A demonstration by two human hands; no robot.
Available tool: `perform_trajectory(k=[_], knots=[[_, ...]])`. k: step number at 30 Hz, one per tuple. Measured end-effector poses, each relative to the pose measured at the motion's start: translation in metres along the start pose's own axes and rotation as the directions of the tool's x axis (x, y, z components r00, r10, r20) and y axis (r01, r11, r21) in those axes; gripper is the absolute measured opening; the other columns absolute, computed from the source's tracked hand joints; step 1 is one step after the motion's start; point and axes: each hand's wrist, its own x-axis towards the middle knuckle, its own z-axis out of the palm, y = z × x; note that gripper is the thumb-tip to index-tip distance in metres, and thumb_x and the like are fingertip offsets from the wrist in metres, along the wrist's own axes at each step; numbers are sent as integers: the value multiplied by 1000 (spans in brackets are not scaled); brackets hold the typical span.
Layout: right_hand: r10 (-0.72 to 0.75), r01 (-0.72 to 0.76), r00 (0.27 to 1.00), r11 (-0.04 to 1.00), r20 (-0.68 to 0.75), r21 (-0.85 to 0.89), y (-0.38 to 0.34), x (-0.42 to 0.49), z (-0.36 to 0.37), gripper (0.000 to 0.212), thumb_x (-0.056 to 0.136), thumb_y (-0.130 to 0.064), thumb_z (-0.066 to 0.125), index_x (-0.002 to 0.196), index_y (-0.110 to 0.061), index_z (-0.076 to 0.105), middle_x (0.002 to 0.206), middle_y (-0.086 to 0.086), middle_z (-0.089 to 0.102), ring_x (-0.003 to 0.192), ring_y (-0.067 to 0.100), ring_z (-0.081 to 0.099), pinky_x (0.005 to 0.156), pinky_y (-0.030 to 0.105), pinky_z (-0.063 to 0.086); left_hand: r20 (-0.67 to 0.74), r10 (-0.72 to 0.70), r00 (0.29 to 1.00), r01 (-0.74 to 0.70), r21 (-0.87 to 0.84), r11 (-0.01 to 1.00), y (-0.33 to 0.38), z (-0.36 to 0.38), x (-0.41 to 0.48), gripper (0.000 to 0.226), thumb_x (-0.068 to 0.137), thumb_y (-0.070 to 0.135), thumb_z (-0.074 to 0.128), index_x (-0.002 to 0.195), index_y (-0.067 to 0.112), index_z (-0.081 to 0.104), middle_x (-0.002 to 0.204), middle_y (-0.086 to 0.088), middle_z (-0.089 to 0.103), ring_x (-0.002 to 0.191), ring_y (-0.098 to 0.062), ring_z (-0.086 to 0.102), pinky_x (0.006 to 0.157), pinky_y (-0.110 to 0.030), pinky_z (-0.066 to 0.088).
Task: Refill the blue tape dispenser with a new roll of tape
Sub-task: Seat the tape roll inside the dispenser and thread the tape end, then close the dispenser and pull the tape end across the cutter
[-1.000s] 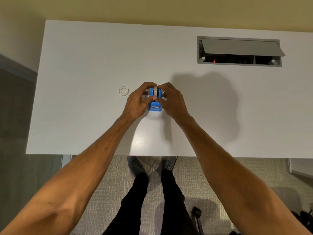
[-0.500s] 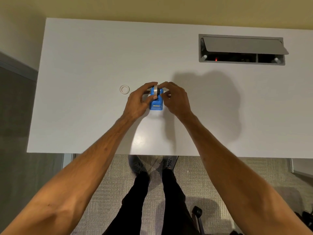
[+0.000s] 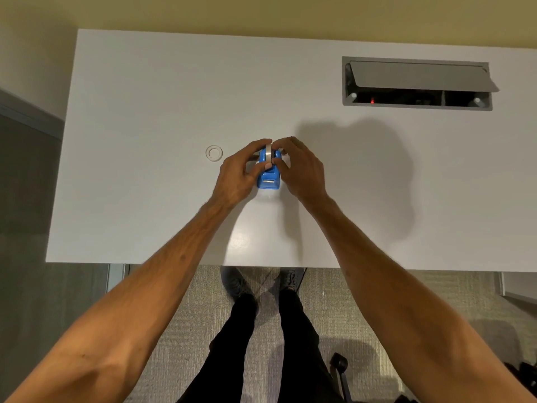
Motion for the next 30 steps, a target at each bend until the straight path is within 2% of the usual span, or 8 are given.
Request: perform_trajectory(k=[4,8,11,14,19,22,24,30], knots=[[-3,9,998,996,-63,93,-4,-1,0,9,98,-11,69,107,-9,71,111,6,67,97,20,65,79,30,59,-5,2,1000,-1,9,1000,1,-2,1,48,107,41,67,153,27,60,146,6,71,132,-17,69,115,-43,57],[53,-38,996,981,-75,193,-8,-1,-5,18,96,-1,66,110,-7,76,105,6,76,90,22,72,84,39,62,-23,14,1000,-13,25,1000,8,-4,2,51,105,42,68,154,28,59,151,4,68,140,-19,64,115,-37,53],[115,-79,988,951,-106,298,-11,-3,-8,20,95,0,69,111,-9,78,104,5,80,90,15,75,85,34,64,-56,15,998,-12,38,999,12,-2,2,52,105,40,69,154,26,60,151,2,69,140,-18,65,115,-28,51],[217,-141,969,881,-120,452,-13,-6,-13,23,95,0,70,114,-10,77,106,1,81,94,11,76,89,30,65,-73,-27,997,24,-31,999,18,-1,1,53,103,37,73,153,26,61,146,1,72,136,-15,68,113,-24,53],[189,-126,976,894,-107,431,-17,-11,-19,25,97,-3,69,120,-13,74,113,-1,80,100,12,76,90,31,65,-103,-28,994,19,-90,996,24,-3,-4,49,102,33,74,149,26,65,139,3,76,117,-3,73,98,-7,55],[146,-116,988,901,-41,419,-19,-17,-21,42,94,2,71,134,-11,65,129,3,74,115,16,72,102,29,60,-171,-60,983,39,-123,992,27,-3,-9,45,96,34,79,139,29,68,130,9,76,100,6,75,93,-15,62],[143,-123,990,898,-16,423,-21,-23,-19,49,91,-1,75,137,-10,61,132,4,70,116,17,70,102,26,59,-221,-112,969,79,-153,985,29,-3,-14,43,91,38,83,130,30,68,118,14,75,98,-1,76,89,-21,66],[187,-130,979,874,-77,468,-31,-28,-12,29,94,-17,77,120,-17,63,107,-3,70,90,11,69,82,28,64,-291,-171,941,114,-204,972,33,0,-25,48,89,46,86,130,26,71,104,17,75,98,-5,77,91,-28,66]])
